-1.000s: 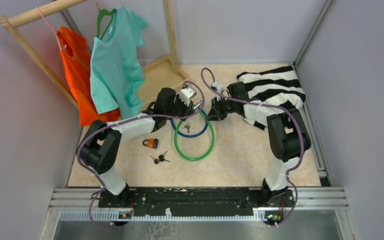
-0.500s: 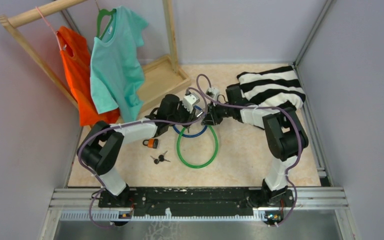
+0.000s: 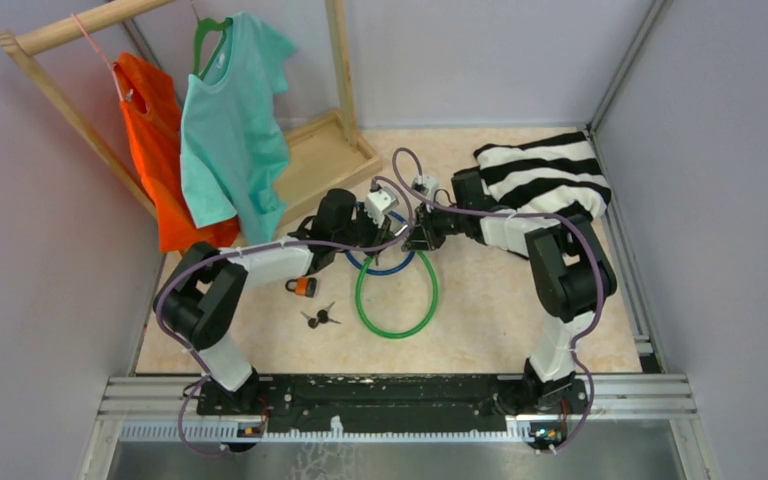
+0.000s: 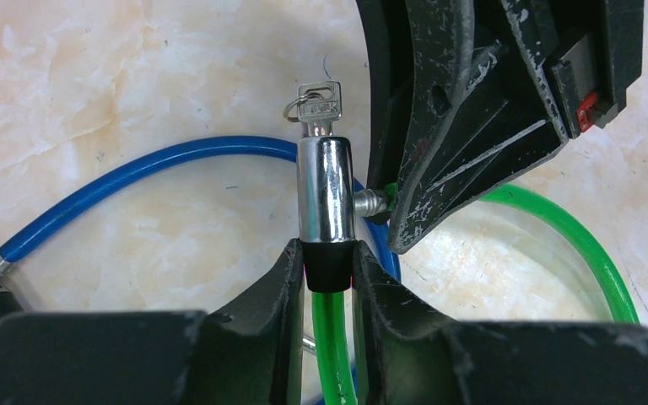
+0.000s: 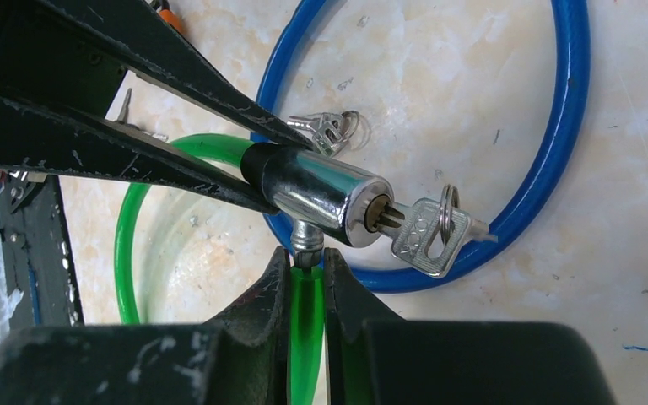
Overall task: Lock with the key
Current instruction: Lock the lock.
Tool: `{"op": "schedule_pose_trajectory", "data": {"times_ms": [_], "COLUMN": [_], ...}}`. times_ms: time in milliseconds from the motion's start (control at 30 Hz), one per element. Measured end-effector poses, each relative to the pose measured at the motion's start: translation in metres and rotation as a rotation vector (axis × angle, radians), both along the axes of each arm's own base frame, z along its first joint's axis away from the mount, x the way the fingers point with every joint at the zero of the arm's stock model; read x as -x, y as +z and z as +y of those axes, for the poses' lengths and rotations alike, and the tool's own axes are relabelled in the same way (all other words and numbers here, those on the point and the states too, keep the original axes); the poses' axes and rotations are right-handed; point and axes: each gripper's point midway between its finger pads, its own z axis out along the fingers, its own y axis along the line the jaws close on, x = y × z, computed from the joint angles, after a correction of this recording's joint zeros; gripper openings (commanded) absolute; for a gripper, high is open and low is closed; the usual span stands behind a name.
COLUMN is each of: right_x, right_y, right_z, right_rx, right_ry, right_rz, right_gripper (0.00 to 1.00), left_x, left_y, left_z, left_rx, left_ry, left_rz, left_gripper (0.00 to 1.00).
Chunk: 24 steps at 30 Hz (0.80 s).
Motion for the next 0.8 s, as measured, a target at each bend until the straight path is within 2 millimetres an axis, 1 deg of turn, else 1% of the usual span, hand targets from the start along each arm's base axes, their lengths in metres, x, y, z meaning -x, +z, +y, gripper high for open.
{"op": "schedule_pose_trajectory", "data": {"times_ms": [233, 433, 567, 700, 800], "right_x": [-0.005, -0.009, -0.009, -0.010, -0.014], "right_y": [0.014, 0.031, 0.041, 0.058, 0.076], "right_z": [0.001, 0.002, 0.000, -0.003, -0.007], "right_rx": [-0.001, 0.002, 0.018, 0.048, 0.073], "right_ry": [0.014, 0.050, 0.080, 0.116, 0.127], "right_rz": [0.007, -0.012, -0.040, -0.092, -0.167], "right_gripper": [0.00, 0.00, 0.00, 0.00, 0.00], "left_x": [-0.004, -0.005, -0.004, -0.004, -0.006], "left_y": [0.011, 0.026, 0.035, 0.051, 0.069], "left_z": [-0.001, -0.003, -0.005, -0.007, -0.009], "left_rx": [0.033, 0.058, 0.061, 0.064, 0.071], "left_ry": [-0.047, -0.104, -0.145, -0.193, -0.233], "left_rz": [-0.041, -0.105, -0.159, -0.220, -0.269], "left_gripper": [0.00, 0.00, 0.01, 0.03, 0.03]}}
